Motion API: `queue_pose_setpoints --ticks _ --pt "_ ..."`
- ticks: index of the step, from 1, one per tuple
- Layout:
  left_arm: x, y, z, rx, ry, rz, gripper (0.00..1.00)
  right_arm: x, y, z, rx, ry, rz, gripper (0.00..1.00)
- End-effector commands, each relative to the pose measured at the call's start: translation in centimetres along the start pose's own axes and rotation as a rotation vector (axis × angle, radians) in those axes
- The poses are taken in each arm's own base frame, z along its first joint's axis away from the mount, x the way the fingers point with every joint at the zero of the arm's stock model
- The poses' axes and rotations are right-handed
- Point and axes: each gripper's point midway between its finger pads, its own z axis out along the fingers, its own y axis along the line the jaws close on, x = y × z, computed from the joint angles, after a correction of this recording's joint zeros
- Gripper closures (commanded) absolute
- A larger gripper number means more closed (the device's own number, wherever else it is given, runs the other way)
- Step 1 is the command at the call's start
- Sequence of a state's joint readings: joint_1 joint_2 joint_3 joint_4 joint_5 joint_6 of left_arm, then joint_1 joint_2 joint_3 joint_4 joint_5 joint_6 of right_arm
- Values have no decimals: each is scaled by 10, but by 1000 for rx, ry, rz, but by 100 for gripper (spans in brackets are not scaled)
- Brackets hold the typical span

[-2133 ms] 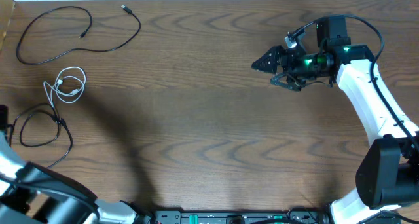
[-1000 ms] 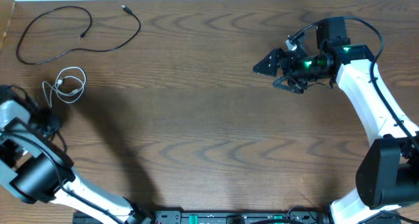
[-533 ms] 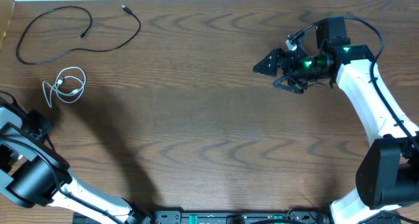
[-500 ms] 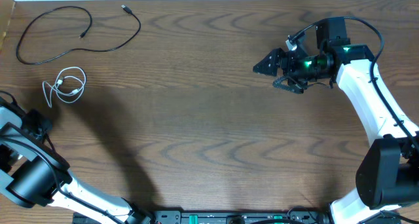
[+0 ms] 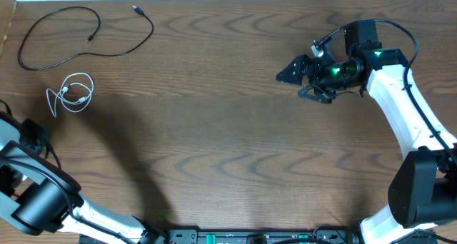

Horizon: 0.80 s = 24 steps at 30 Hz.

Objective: Untangle cables
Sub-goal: 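Lower and release the dark cable at the left edge with the left gripper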

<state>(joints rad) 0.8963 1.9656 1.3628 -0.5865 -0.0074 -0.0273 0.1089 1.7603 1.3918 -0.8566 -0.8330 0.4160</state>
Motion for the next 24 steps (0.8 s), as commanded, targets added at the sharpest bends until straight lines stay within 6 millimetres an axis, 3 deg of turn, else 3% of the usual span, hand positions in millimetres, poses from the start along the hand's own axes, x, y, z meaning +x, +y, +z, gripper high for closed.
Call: queue_pose_setpoints --ticks 1,13,15,18,19,23,24 --pt "15 5 23 -22 60 -14 47 1 5 -2 -6 -1 -30 1" --pt "30 -22 48 132 127 30 47 -2 6 -2 -10 -12 -43 1" --pt "34 -22 53 130 143 29 53 -2 6 -2 -11 -13 -43 1" --pt "31 -23 57 131 132 28 81 -2 6 -2 -11 -13 -43 1" --pt "25 -23 56 132 112 8 86 -2 6 -2 -11 -12 -43 1" --pt "7 -27 56 151 50 -74 85 -2 6 -2 -10 -12 -43 1" --pt "0 -28 55 154 26 -103 89 -2 6 -2 -10 -12 -43 1"
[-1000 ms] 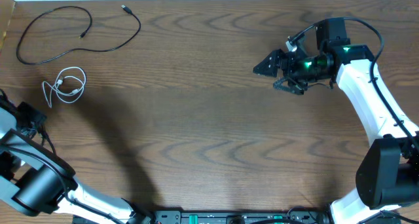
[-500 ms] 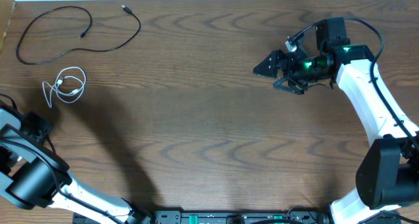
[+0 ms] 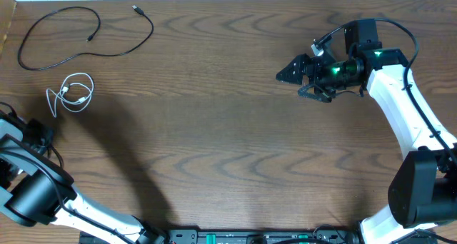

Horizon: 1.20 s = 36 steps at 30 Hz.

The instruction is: Untangle cables

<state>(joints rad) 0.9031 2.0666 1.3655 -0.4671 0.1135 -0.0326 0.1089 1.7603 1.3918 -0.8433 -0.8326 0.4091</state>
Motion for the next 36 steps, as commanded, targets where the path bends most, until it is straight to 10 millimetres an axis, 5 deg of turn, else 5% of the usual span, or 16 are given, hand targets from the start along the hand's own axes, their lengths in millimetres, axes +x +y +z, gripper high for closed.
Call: queue_pose_setpoints --ticks 1,11,13,23,26,31,36 --pt "3 -5 20 36 13 -111 90 0 5 -2 -7 -4 -26 1" --pt "-53 -61 -3 374 -148 -203 83 1 5 -1 -7 -3 -26 1" --pt "-54 -58 -3 359 -148 -206 68 2 5 -1 -6 2 -23 1" --pt "-41 -11 -7 253 -99 -296 65 6 8 2 -5 15 -28 1" --pt "-54 -9 -31 259 -156 -294 55 8 10 5 -6 23 -35 1" --pt "-84 -19 -112 295 -331 -257 34 12 13 9 -7 35 -46 1" --pt "-73 -43 -186 371 -367 -337 29 13 13 9 -5 40 -40 1"
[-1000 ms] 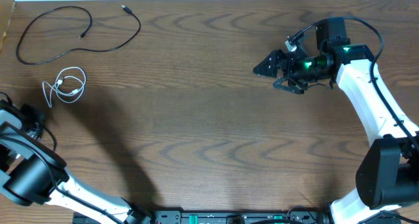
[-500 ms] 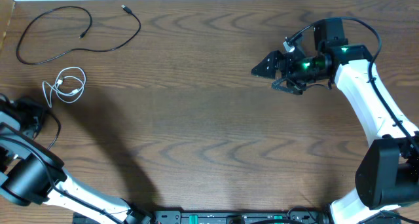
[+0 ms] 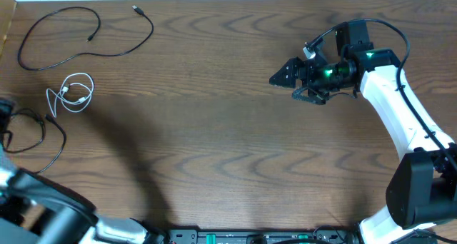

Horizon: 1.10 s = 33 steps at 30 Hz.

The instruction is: Untangle cables

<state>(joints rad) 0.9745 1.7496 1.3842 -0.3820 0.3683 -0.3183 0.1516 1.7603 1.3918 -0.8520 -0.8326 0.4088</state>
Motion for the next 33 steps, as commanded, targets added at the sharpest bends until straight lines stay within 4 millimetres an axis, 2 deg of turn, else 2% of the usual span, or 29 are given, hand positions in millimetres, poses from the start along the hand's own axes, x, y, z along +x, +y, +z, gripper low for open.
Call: queue_pose_setpoints --ticks 1,3,5,7,8,9,10,12,15,17,20,22,25,26,30,31,33 --pt "4 -36 -40 69 6 -113 29 3 3 -3 -2 7 -7 1" --pt "27 -78 -62 224 110 -164 28 4 1 -10 1 1 -13 1" --pt "51 -127 -82 417 220 -117 30 9 2 -24 6 -12 -37 1" --pt "90 -173 -106 563 350 -39 34 14 0 -43 40 -39 -40 1" --pt "105 -184 -113 578 383 -1 34 16 -4 -50 77 -57 -34 1" --pt "123 -195 -121 594 413 62 35 22 -11 -66 153 -93 -27 1" --pt "149 -210 -134 609 447 172 35 30 -17 -80 230 -118 -39 1" --pt "184 -221 -151 593 481 296 35 47 -26 -104 360 -157 -42 1" --pt "215 -231 -179 591 507 391 35 72 -23 -133 449 -213 -60 1" --pt "240 -239 -213 645 536 467 35 88 -14 -149 463 -256 -85 1" --pt "263 -238 -254 710 555 567 35 114 0 -172 474 -336 -142 1" --pt "284 -227 -294 771 568 668 35 135 13 -189 458 -418 -197 1" --pt "295 -207 -326 789 559 733 34 163 25 -209 441 -520 -261 1" --pt "297 -194 -338 776 539 751 34 179 26 -218 446 -567 -288 1" --pt "298 -152 -375 772 465 773 34 218 29 -237 440 -691 -350 1" --pt "298 -131 -390 773 415 777 34 234 33 -244 418 -752 -389 1" --pt "297 -110 -400 760 353 780 34 245 36 -249 401 -798 -418 1"
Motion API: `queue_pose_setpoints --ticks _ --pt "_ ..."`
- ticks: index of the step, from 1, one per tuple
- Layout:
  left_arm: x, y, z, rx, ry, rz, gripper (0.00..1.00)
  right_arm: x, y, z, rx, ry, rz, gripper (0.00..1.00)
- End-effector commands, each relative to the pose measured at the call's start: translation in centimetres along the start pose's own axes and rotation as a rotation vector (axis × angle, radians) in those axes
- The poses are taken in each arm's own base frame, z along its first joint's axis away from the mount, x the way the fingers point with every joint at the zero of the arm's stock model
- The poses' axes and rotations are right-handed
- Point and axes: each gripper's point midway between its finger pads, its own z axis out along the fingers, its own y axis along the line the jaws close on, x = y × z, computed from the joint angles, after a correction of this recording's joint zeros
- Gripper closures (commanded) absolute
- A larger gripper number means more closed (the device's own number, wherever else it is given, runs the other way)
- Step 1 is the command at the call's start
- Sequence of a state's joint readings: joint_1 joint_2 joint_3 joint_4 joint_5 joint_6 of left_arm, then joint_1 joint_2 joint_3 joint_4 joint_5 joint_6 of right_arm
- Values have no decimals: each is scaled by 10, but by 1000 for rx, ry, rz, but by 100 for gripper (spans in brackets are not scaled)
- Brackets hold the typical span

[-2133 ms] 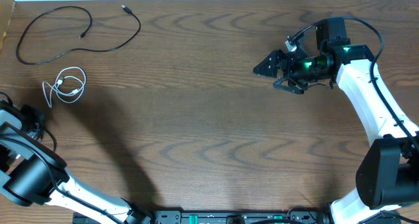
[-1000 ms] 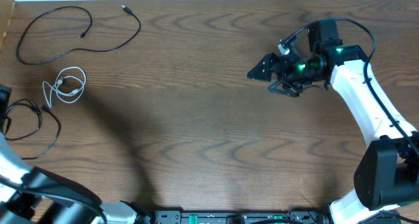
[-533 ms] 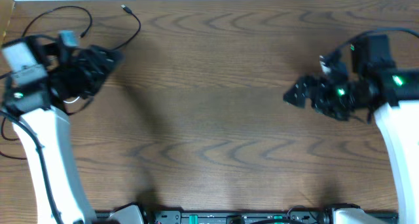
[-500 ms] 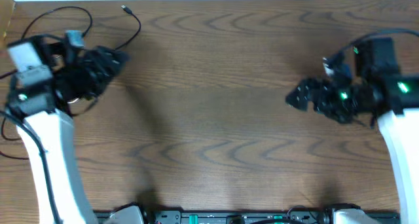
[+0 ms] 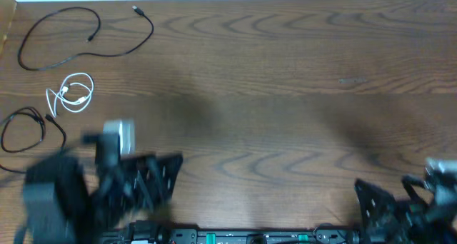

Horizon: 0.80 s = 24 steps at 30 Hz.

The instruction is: Untangle cables

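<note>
Three cables lie apart at the table's left in the overhead view. A long black cable (image 5: 151, 33) curves along the far left corner. Below it sits a small coiled white cable (image 5: 75, 90). A second black cable (image 5: 43, 123) lies looped at the left edge. My left gripper (image 5: 170, 171) hangs motion-blurred over the near left of the table, touching no cable. My right gripper (image 5: 365, 195) sits low at the near right edge, far from the cables. The blur and dark shapes hide whether either gripper is open or shut.
The brown wooden table (image 5: 271, 94) fills the view, with a white wall strip along its far edge. A dark rail with green lights (image 5: 235, 237) runs along the near edge between the two arm bases.
The right arm has left the far right of the table and now sits folded at the near right edge. The left arm has come from the left edge to the near left.
The right gripper hovered over the far right of the table while the left arm stood at the left edge, covering that spot. Then the left arm was lower and a second black cable showed there. Now both arms are down at the near edge.
</note>
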<state>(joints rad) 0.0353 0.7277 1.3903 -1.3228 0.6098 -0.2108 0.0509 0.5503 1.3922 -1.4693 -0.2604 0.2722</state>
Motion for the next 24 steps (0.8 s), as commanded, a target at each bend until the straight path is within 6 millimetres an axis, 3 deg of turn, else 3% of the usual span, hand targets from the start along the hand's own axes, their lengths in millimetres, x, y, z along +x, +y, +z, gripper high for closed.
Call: queue_pose_setpoints --ticks 1,2,5,6,14,24 --pt "26 7 -35 -94 -118 71 26 7 0 -21 -3 -95 -41 1" --pt "32 9 -40 -106 -135 77 12 8 0 -26 -9 -118 -48 1" --pt "52 12 -58 -137 -198 99 8 12 2 -34 -19 -154 -57 1" --pt "61 14 -65 -146 -225 110 2 13 2 -35 -21 -161 -59 1" --pt "78 10 -80 -127 -302 147 1 14 1 -35 -19 -154 -57 1" --pt "78 10 -80 -126 -302 147 1 51 -10 -32 21 -7 -19 1"
